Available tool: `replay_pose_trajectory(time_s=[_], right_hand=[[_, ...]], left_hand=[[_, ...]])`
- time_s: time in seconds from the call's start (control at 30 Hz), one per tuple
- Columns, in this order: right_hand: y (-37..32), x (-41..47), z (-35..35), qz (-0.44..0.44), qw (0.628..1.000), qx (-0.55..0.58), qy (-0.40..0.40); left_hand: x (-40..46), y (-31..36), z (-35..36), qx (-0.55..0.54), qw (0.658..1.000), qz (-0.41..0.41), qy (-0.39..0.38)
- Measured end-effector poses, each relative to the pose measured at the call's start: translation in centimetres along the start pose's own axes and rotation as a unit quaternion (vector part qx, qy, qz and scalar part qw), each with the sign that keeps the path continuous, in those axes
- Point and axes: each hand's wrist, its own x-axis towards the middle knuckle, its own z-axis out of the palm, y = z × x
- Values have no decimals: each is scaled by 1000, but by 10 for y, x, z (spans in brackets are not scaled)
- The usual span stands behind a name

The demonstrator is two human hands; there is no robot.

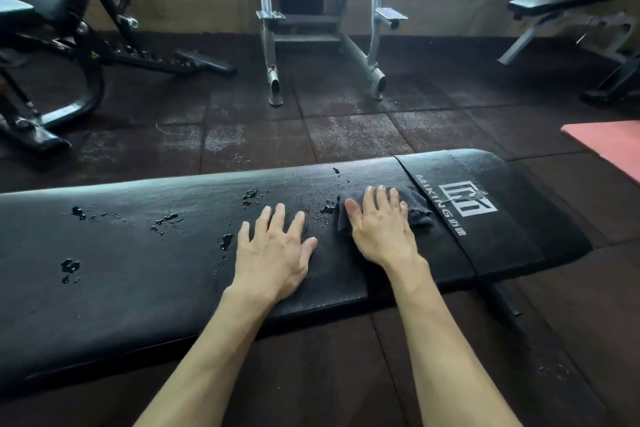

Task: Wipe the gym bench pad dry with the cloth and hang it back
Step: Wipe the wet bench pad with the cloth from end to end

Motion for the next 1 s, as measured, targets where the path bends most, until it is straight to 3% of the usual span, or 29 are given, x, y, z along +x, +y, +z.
replay_pose_trajectory(time_s=[0.17, 0.4, 0.6, 0.83, 1.0], right_hand=[[18, -31, 1, -83, 996, 21, 39], [25, 11, -12, 19, 999, 7, 34], [-7, -12, -3, -85, 995, 27, 54], [26, -3, -18, 55, 996, 38, 64], [-14, 10, -11, -51, 997, 45, 33]], left_hand=[[-1, -2, 6, 5, 1000, 0, 14], [0, -4, 10, -5, 999, -2, 39], [0, -5, 13, -20, 999, -8, 49], [1, -8, 10, -29, 998, -6, 56], [2, -11, 11, -28, 997, -2, 65]])
